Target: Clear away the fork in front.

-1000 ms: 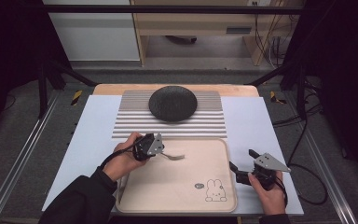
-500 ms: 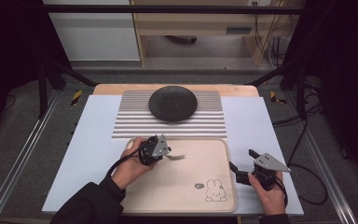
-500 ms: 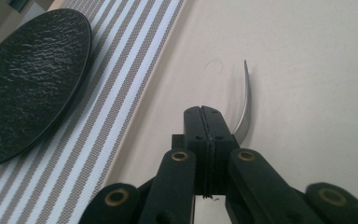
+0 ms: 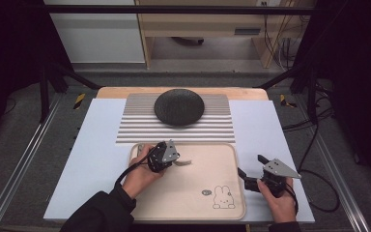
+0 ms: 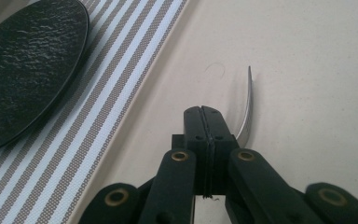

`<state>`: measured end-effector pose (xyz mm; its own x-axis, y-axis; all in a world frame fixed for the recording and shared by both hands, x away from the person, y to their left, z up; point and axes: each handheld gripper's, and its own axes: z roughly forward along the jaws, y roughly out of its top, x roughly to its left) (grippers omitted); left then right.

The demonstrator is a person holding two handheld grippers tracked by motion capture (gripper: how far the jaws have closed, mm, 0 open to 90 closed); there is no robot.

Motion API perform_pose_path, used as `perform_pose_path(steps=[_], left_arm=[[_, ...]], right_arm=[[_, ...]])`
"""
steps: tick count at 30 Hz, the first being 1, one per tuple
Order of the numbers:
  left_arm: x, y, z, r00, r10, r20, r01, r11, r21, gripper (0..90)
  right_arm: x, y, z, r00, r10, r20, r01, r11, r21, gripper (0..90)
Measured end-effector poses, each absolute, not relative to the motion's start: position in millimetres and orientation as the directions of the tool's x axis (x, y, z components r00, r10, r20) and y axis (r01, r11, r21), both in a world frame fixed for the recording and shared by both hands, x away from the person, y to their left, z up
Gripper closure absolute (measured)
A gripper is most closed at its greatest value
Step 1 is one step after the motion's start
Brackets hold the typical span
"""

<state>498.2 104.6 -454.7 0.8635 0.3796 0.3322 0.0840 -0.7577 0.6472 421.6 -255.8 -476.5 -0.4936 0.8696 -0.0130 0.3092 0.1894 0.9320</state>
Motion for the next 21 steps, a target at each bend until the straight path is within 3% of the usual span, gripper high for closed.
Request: perform_pose_path(steps=[21], left_arm=[[498.3,106.4,-460.9,0.866,0.384,0.320,0.106,-0.766,0.634,90.0]], right_arm=[[421.6,-256.3,-476.9,-0.495,0.869,-0.012,0.310,0.189,0.932,9.5]])
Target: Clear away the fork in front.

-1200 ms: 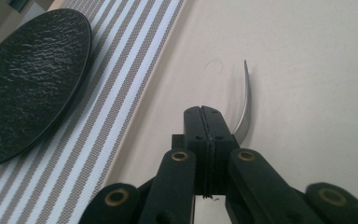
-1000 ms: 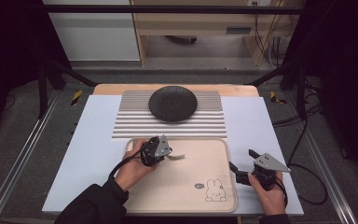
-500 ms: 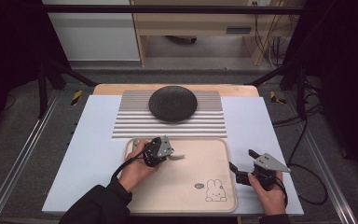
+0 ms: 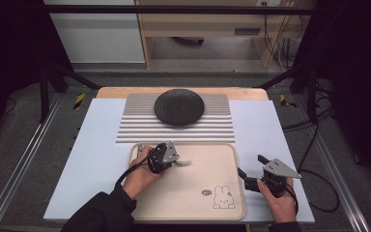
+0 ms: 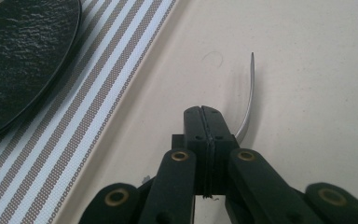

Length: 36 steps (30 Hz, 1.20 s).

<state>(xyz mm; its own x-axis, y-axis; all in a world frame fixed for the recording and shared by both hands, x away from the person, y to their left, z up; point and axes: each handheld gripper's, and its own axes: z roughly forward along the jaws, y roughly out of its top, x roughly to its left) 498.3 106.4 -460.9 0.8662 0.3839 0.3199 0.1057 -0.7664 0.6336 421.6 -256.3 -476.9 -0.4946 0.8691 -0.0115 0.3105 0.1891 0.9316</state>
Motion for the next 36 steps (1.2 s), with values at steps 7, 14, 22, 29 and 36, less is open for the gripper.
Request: perform_pose_path(steps=[7,14,22,29,36], left_arm=[[497,109,-465,0.866,0.389,0.315,0.121,-0.774,0.622,90.0],[498,113,-468,0.864,0.405,0.300,0.147,-0.773,0.617,90.0],[494,115,-470,0.865,0.423,0.269,0.179,-0.762,0.622,90.0],[483,118,-470,0.874,0.419,0.247,0.183,-0.754,0.631,90.0],[469,122,-470,0.881,0.411,0.235,0.181,-0.751,0.634,90.0]], right_arm=[[422,-256,-477,-0.496,0.868,-0.012,0.311,0.190,0.931,9.5],[422,-256,-477,-0.495,0.869,-0.011,0.313,0.190,0.931,9.5],[422,-256,-477,-0.496,0.868,-0.012,0.312,0.191,0.931,9.5],[421,-255,-477,-0.497,0.868,-0.010,0.315,0.191,0.930,9.5],[421,-255,-477,-0.498,0.867,-0.012,0.314,0.193,0.930,9.4]])
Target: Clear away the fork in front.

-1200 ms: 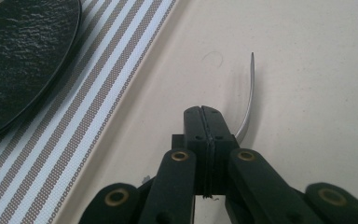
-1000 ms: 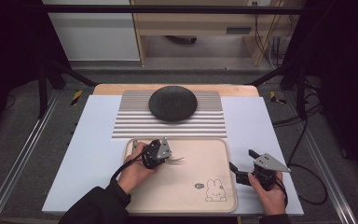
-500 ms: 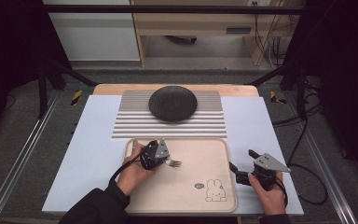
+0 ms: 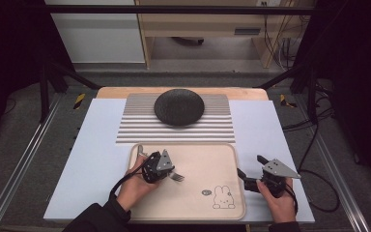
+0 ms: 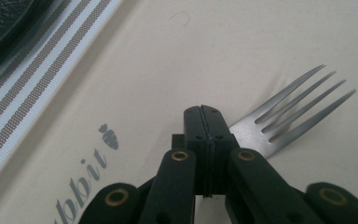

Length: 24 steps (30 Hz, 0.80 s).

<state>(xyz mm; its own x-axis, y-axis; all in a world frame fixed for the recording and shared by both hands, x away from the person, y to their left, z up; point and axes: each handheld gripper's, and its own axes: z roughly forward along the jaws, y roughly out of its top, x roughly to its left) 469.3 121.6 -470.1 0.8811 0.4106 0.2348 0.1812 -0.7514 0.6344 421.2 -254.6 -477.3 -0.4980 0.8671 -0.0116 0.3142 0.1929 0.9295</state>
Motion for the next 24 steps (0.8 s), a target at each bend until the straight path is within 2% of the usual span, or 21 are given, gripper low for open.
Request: perform_pose_path(steps=[12,24], left_arm=[[452,128,-470,0.893,0.397,0.212,0.177,-0.743,0.645,90.0],[446,143,-470,0.894,0.416,0.166,0.214,-0.722,0.658,90.0]], right_arm=[[421,-254,-478,-0.501,0.865,-0.015,0.314,0.198,0.928,9.4],[421,-253,-478,-0.501,0.865,-0.015,0.314,0.198,0.928,9.4]])
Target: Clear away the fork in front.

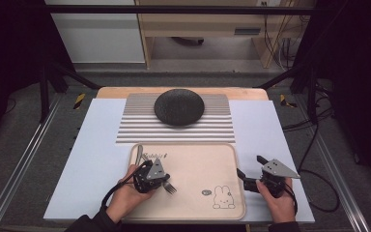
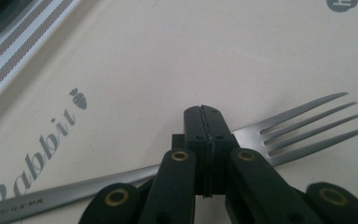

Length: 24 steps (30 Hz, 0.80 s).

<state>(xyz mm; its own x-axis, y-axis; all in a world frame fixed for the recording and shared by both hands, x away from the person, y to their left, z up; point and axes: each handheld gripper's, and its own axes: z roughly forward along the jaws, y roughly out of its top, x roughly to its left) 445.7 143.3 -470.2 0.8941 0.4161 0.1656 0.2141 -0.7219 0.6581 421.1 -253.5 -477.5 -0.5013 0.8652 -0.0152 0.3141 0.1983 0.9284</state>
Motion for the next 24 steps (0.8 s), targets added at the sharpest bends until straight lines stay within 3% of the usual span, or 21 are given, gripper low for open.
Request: perform_pose_path(steps=[24], left_arm=[[437,173,-466,0.902,0.419,0.106,0.261,-0.723,0.640,90.0]], right_arm=[[421,-253,-477,-0.500,0.866,-0.017,0.314,0.199,0.928,9.4]])
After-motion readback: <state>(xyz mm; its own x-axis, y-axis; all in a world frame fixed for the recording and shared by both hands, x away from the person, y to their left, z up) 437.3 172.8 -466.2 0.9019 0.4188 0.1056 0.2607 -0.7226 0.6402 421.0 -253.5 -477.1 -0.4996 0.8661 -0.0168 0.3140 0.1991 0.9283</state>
